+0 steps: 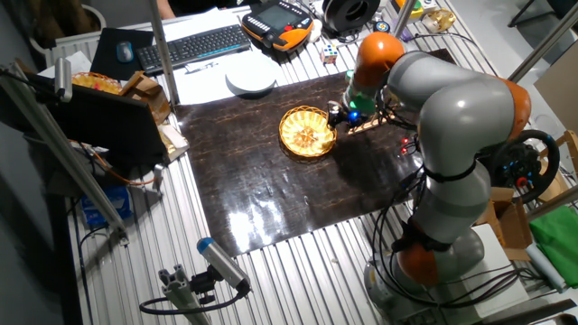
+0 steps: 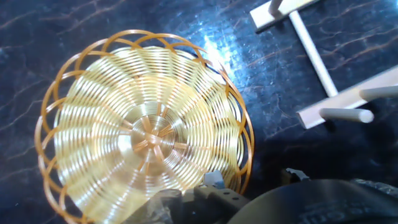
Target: Put the dish on the dish rack
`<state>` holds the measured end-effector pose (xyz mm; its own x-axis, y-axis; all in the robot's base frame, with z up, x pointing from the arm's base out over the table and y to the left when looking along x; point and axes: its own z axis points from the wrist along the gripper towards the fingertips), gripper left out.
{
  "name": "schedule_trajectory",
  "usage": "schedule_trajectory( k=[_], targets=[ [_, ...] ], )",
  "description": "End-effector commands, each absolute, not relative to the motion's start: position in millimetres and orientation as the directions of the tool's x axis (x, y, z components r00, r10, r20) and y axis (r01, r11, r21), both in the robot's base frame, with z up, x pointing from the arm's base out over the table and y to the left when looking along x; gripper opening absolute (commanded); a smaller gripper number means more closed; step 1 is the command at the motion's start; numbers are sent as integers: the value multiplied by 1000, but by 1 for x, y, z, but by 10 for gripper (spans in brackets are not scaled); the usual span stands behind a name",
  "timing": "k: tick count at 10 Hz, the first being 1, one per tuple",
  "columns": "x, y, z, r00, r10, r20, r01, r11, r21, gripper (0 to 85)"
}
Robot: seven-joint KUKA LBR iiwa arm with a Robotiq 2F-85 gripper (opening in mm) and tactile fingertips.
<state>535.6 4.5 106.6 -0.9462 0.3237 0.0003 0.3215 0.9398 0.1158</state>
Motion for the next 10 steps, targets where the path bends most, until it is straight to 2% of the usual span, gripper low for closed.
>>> schedule_trajectory(
  k=[1,5,10],
  targets=[
    [536,6,91,-946,323,-5,320,939,124,537],
    [537,7,63,-948,317,-12,311,937,162,567],
    [541,15,55,-946,324,-17,316,932,178,573]
  ],
)
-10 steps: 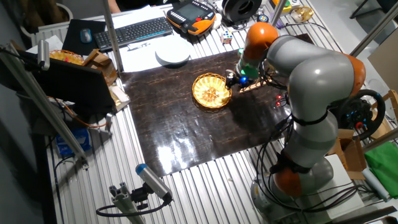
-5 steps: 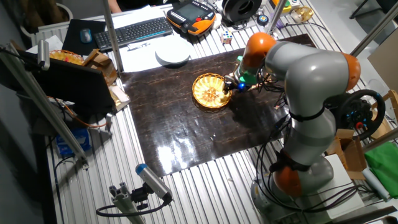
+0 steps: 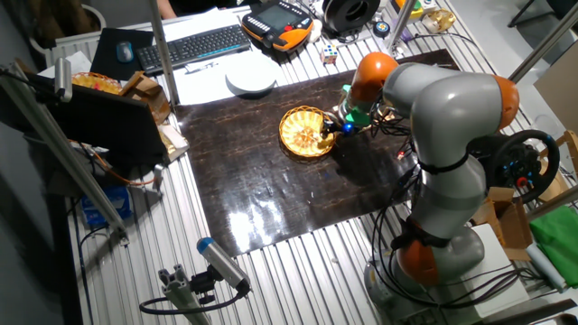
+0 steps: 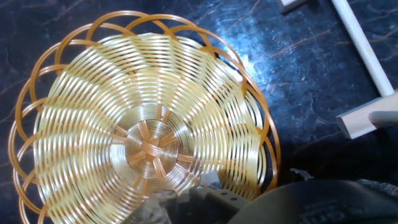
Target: Put the dish on the dish rack
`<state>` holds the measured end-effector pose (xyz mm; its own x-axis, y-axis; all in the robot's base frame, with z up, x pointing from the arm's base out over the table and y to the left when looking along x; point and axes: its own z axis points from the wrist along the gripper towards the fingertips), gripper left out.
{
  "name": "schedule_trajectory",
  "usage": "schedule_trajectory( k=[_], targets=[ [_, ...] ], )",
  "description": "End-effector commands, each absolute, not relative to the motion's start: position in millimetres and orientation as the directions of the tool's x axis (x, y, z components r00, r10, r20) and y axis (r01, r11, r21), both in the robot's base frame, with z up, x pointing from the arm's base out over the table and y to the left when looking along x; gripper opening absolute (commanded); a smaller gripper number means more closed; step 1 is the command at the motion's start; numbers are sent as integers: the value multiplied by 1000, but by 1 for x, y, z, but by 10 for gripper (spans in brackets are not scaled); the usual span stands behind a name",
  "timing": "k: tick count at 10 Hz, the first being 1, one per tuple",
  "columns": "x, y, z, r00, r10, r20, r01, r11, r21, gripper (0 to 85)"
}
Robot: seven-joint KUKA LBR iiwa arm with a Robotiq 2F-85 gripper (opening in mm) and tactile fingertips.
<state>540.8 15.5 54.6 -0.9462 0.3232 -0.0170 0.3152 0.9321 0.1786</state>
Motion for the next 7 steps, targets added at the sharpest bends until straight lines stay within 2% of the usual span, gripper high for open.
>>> schedule_trajectory(
  k=[1,7],
  targets=[
    [541,15,54,-947,321,-15,314,933,179,573],
    [541,14,56,-947,322,-7,315,931,186,580]
  ],
)
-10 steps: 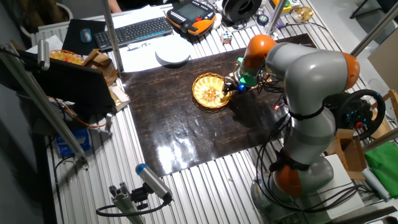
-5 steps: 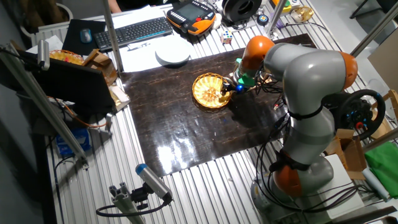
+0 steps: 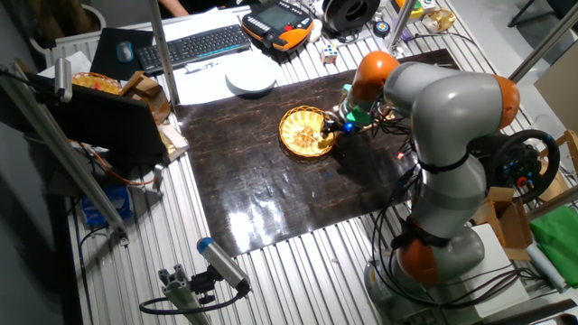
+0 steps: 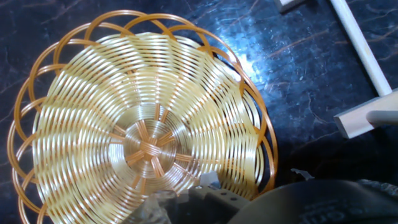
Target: Put the dish on the dish rack
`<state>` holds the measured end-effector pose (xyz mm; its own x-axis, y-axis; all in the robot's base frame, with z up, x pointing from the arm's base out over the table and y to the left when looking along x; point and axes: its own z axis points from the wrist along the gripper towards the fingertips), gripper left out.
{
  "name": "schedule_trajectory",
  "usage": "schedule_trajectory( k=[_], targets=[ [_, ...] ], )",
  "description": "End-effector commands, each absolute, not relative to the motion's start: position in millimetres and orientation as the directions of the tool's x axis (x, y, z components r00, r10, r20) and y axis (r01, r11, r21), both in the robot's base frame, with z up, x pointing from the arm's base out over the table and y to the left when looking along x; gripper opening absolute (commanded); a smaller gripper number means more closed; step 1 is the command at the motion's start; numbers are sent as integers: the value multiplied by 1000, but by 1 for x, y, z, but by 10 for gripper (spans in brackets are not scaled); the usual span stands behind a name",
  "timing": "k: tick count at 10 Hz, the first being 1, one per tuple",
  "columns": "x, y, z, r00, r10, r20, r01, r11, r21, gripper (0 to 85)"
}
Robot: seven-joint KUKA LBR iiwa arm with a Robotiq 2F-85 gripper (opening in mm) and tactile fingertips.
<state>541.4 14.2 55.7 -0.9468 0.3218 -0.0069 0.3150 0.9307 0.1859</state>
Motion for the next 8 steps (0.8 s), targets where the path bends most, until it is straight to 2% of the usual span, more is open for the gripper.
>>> schedule_trajectory(
  k=[1,5,8],
  targets=[
    [541,14,56,-947,322,-6,315,930,191,580],
    [541,14,56,-947,316,52,320,933,164,597],
    [541,14,56,-952,302,46,306,937,171,583]
  ],
)
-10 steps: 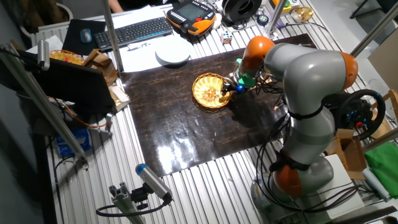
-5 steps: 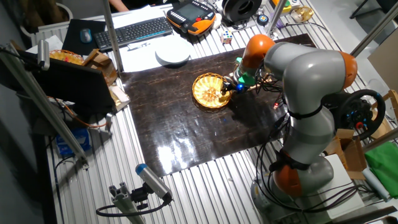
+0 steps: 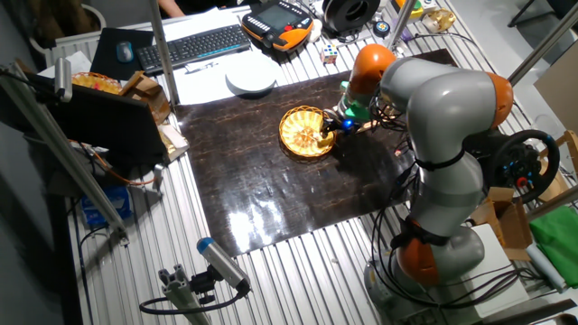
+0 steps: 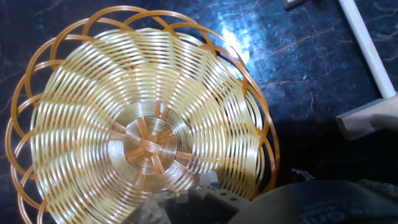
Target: Put the dish on the dish rack
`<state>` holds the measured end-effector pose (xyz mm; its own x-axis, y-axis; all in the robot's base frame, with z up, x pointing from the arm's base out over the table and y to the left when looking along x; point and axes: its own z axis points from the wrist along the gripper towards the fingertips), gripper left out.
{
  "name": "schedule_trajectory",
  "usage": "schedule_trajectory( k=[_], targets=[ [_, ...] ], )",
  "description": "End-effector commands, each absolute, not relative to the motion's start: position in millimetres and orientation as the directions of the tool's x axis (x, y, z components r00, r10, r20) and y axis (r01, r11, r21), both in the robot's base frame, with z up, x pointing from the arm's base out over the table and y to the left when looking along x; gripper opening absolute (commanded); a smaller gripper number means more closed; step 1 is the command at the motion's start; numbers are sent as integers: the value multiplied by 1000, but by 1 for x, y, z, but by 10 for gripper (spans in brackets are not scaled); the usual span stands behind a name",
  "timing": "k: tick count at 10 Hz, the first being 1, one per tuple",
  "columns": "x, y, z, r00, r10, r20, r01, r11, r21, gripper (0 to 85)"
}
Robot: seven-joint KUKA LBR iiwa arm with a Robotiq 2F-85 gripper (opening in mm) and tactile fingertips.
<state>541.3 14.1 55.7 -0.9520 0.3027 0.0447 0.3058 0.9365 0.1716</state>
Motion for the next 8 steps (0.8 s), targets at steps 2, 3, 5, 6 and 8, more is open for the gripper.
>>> schedule_trajectory(
  k=[2,3,5,6,8],
  targets=[
    [542,15,53,-951,306,33,307,935,175,583],
    [543,16,50,-952,305,23,304,935,180,580],
    [543,17,48,-952,307,12,304,935,182,577],
    [543,17,47,-951,308,7,304,935,184,570],
    [544,18,38,-954,300,-15,292,937,193,527]
  ],
)
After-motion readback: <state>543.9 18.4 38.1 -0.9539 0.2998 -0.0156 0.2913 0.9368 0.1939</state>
